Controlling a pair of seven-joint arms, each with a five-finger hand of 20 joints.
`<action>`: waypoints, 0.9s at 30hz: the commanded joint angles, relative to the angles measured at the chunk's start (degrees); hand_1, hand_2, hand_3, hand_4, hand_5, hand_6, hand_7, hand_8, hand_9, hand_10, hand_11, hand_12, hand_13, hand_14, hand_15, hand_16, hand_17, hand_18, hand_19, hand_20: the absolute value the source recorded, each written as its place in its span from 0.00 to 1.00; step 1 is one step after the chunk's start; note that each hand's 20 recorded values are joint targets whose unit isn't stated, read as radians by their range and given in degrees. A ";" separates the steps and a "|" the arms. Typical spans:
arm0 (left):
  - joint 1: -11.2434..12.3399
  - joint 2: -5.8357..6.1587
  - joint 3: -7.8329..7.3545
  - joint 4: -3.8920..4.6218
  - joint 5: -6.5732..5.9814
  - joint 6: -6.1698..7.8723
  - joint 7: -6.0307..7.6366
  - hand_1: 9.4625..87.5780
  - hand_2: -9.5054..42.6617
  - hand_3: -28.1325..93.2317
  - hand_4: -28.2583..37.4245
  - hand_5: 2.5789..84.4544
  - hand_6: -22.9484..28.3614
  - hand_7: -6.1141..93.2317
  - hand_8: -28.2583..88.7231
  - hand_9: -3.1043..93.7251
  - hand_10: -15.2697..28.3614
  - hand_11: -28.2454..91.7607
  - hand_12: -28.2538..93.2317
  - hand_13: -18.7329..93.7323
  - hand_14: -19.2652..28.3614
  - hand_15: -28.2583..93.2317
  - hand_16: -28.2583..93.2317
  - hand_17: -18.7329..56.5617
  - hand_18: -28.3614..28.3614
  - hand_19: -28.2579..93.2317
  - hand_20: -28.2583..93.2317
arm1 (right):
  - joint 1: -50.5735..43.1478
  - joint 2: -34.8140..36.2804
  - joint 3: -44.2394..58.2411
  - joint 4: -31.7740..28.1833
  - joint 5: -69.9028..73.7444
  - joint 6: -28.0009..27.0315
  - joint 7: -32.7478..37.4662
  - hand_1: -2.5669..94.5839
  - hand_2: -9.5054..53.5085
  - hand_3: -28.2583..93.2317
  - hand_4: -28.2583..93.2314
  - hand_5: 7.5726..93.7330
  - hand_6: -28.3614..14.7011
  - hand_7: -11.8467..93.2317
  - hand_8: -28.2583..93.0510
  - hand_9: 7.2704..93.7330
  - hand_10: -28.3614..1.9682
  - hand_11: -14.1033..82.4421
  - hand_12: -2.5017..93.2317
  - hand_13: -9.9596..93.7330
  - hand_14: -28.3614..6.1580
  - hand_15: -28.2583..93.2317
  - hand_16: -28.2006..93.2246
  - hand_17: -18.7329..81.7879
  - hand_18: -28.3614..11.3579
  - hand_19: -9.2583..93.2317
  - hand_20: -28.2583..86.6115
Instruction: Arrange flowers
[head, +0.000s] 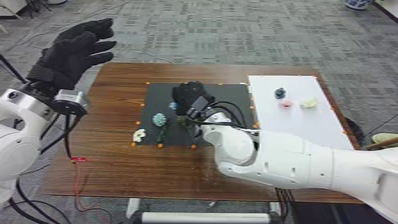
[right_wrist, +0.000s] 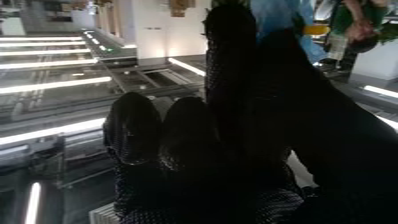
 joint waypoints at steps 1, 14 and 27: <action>0.71 -0.47 0.00 -0.27 -0.22 -0.70 0.12 0.21 0.16 0.80 0.03 0.26 0.48 0.26 0.16 0.21 0.56 0.42 0.39 0.24 0.67 0.59 0.19 0.11 0.83 0.55 0.32 | -0.19 -3.47 1.28 7.69 -1.82 -0.54 -3.00 0.52 0.00 0.92 0.03 0.85 0.75 0.42 0.23 0.94 0.79 0.29 0.51 0.82 0.67 0.92 0.52 0.65 0.19 1.00 0.79; 0.53 -0.71 0.20 -0.16 -0.24 -0.75 0.16 0.21 0.15 0.80 0.03 0.25 0.48 0.25 0.16 0.20 0.56 0.42 0.39 0.24 0.67 0.59 0.19 0.11 0.83 0.55 0.32 | 1.98 -3.71 -3.59 10.25 -2.81 -2.41 -0.98 0.53 0.00 0.92 0.02 0.85 0.75 0.42 0.22 0.93 0.78 0.28 0.50 0.81 0.67 0.93 0.53 0.65 0.20 1.00 0.80; 0.24 -0.83 0.45 -0.03 -0.16 -0.97 0.07 0.21 0.15 0.80 0.04 0.25 0.48 0.25 0.16 0.20 0.56 0.41 0.39 0.23 0.67 0.58 0.19 0.11 0.83 0.55 0.32 | 1.06 -3.24 -1.25 10.02 -3.25 -8.09 -1.44 0.50 0.00 0.93 0.01 0.75 0.74 0.42 0.21 0.86 0.82 0.26 0.49 0.78 0.65 0.93 0.53 0.62 0.21 1.00 0.79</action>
